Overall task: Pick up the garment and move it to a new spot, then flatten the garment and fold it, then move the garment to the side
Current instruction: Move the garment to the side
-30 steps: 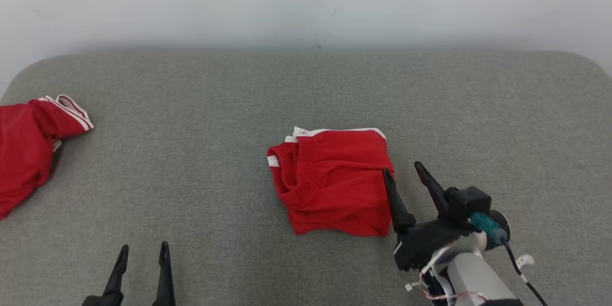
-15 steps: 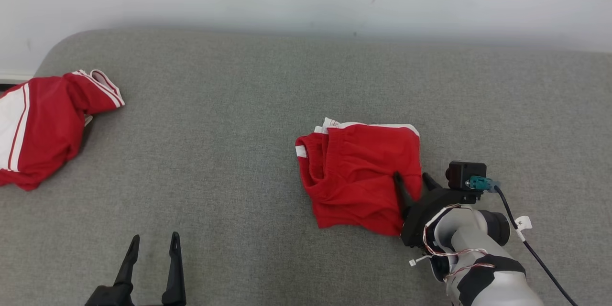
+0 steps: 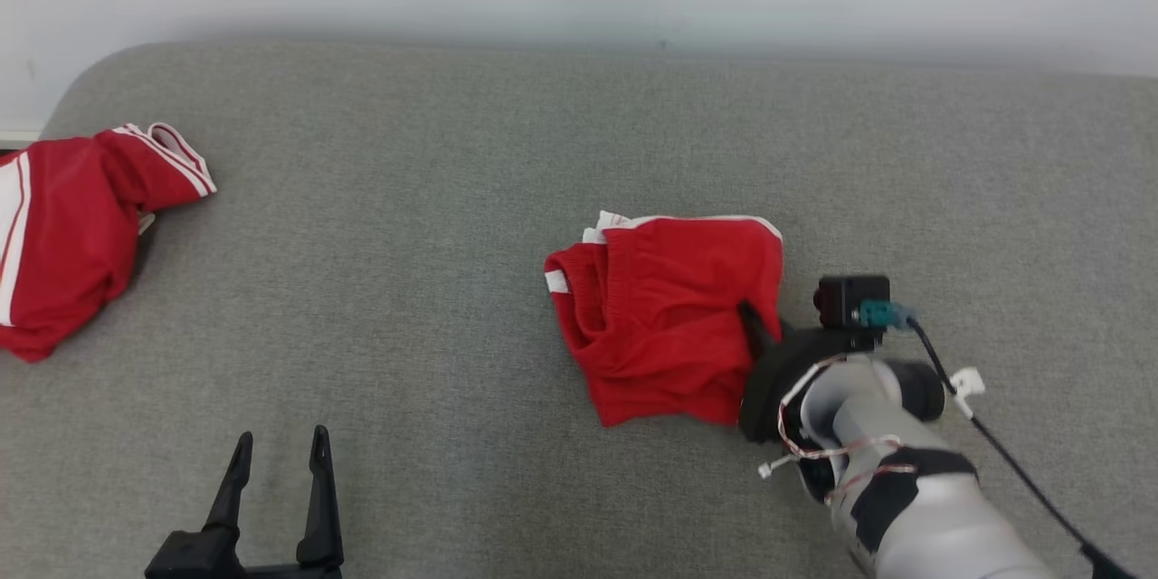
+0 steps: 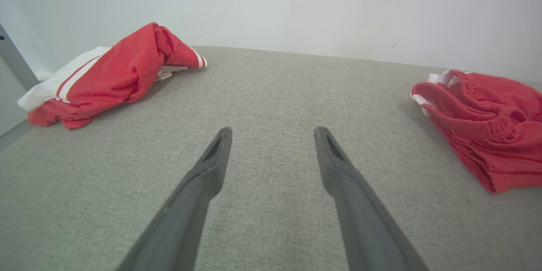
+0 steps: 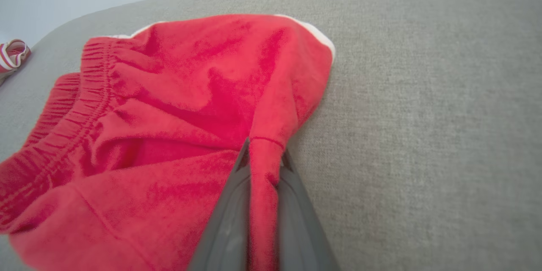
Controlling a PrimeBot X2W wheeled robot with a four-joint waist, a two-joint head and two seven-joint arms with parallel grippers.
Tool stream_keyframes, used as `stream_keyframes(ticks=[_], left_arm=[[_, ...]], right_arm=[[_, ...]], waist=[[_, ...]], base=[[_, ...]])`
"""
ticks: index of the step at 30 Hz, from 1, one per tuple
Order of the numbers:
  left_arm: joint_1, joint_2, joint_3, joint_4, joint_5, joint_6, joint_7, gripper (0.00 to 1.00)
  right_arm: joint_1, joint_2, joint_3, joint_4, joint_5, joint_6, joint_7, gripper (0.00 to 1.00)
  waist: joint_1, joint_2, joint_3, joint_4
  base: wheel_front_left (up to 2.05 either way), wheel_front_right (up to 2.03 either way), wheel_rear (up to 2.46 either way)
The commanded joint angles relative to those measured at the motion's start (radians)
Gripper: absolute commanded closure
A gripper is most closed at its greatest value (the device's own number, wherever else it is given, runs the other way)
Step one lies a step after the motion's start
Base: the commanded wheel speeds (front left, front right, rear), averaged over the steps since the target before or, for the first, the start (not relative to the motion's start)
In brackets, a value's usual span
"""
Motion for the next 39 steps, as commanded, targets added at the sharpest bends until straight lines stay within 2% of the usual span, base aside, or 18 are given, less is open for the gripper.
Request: stream_keyframes(ticks=[1, 5, 11, 18, 30, 39], left_arm=[[0.000, 0.000, 0.003, -0.006, -0.004, 0.001, -0.003, 0.00], [-0.021, 0.000, 0.008, -0.024, -0.004, -0.001, -0.003, 0.00], [-0.069, -0.001, 0.006, -0.077, 0.006, -0.008, -0.003, 0.00], [-0.120, -0.001, 0.028, -0.158, 0.038, -0.018, -0.003, 0.00], [-0.134, 0.033, 0.061, -0.332, 0.091, -0.032, -0.003, 0.00], [-0.149, 0.077, 0.017, -0.529, 0.125, -0.035, -0.003, 0.00]], right_arm=[[-0.033, -0.016, 0.014, 0.007, -0.024, -0.002, -0.010, 1.00], [-0.109, -0.062, 0.061, 0.023, -0.086, -0.002, -0.015, 1.00], [-0.239, -0.176, 0.116, 0.031, -0.167, -0.002, -0.013, 1.00], [-0.402, -0.274, 0.162, 0.025, -0.214, -0.002, -0.010, 1.00], [-0.567, -0.350, 0.245, 0.017, -0.258, -0.002, 0.002, 1.00], [-0.681, -0.409, 0.286, 0.024, -0.285, -0.002, 0.027, 1.00]], waist=[[-0.0001, -0.0001, 0.012, -0.012], [-0.0001, -0.0001, 0.050, -0.032], [-0.0001, -0.0001, 0.142, -0.062], [-0.0001, -0.0001, 0.265, -0.146], [-0.0001, -0.0001, 0.351, -0.303], [-0.0001, -0.0001, 0.439, -0.356]], base=[[0.00, 0.00, 0.00], [0.00, 0.00, 0.00], [0.00, 0.00, 0.00], [0.00, 0.00, 0.00], [0.00, 0.00, 0.00], [0.00, 0.00, 0.00]])
